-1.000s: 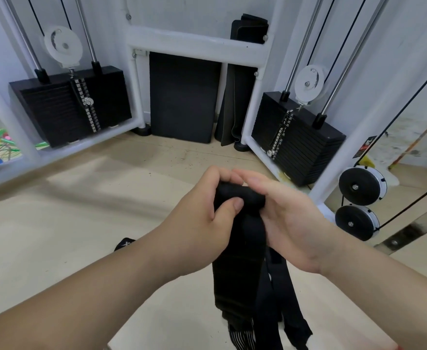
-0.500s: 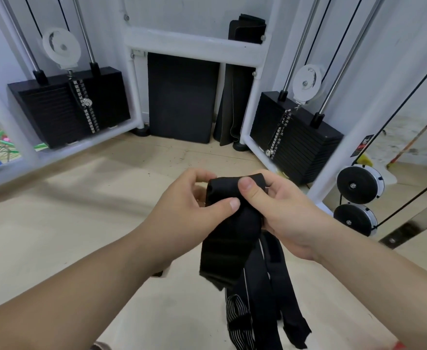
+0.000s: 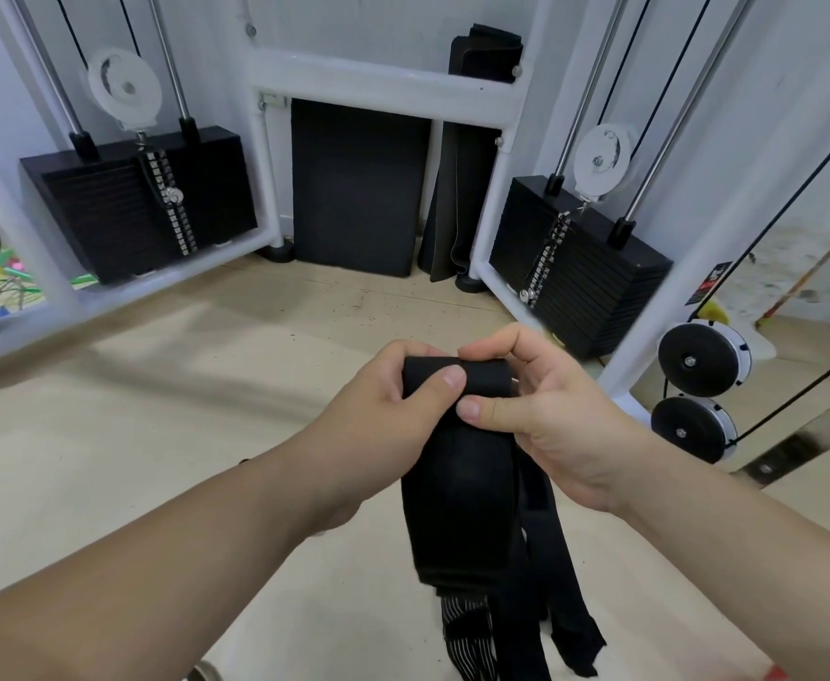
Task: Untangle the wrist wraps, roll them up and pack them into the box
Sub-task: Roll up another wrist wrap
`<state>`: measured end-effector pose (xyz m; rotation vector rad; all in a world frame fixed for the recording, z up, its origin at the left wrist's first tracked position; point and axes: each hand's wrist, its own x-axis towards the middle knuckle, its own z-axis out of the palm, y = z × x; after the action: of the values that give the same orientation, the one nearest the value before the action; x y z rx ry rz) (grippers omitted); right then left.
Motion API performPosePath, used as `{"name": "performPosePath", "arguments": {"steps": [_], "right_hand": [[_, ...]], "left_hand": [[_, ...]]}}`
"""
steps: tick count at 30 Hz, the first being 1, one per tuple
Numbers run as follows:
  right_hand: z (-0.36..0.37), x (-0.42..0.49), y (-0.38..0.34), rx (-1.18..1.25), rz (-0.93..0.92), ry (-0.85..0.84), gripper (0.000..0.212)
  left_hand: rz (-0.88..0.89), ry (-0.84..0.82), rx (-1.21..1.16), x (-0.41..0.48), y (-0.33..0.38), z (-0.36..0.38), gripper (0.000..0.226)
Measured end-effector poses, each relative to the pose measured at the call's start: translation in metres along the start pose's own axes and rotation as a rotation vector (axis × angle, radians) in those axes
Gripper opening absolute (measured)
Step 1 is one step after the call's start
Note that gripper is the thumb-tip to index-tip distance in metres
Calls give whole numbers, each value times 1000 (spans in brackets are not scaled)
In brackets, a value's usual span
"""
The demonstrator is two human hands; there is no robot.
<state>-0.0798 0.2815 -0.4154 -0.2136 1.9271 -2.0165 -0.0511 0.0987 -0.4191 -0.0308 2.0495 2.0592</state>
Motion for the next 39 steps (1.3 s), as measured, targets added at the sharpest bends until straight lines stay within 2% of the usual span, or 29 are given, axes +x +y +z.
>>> {"name": "performPosePath", "arguments": {"steps": [3, 5, 9, 12, 15, 16, 20, 22, 26, 31, 35, 39], "right_hand": [[0, 2, -6, 54, 59, -2, 44], [2, 3, -9, 32, 130, -6, 33], [8, 4, 0, 63, 274, -78, 59], [7, 10, 15, -26, 266, -29, 67], [6, 15, 23, -106, 285, 17, 90], [5, 16, 25, -102, 292, 30, 91], [6, 14, 26, -63, 334, 29, 61], [4, 12, 21, -114, 355, 16, 62], [4, 10, 2, -263, 362, -9, 80], [1, 6, -8, -128, 282, -153, 65], [0, 8, -5, -83, 254, -169, 64], [2, 7, -3, -139, 186, -108, 52]], "left_hand": [[47, 0, 20, -1, 2, -2, 12], [84, 5, 36, -2, 2, -3, 14], [113, 57, -27, -5, 0, -1, 21], [59, 37, -88, -8, -2, 3, 20], [-14, 26, -103, -12, 0, 10, 18], [-23, 28, -91, -12, 1, 11, 16], [19, 58, -23, -13, 1, 13, 10], [72, 42, 40, -10, 2, 10, 12], [192, -11, 197, -6, 5, -1, 21], [242, 13, 235, -9, 7, -8, 23], [143, 103, 162, -7, 8, -14, 35], [-96, -6, -23, -4, 5, -13, 36]]}}
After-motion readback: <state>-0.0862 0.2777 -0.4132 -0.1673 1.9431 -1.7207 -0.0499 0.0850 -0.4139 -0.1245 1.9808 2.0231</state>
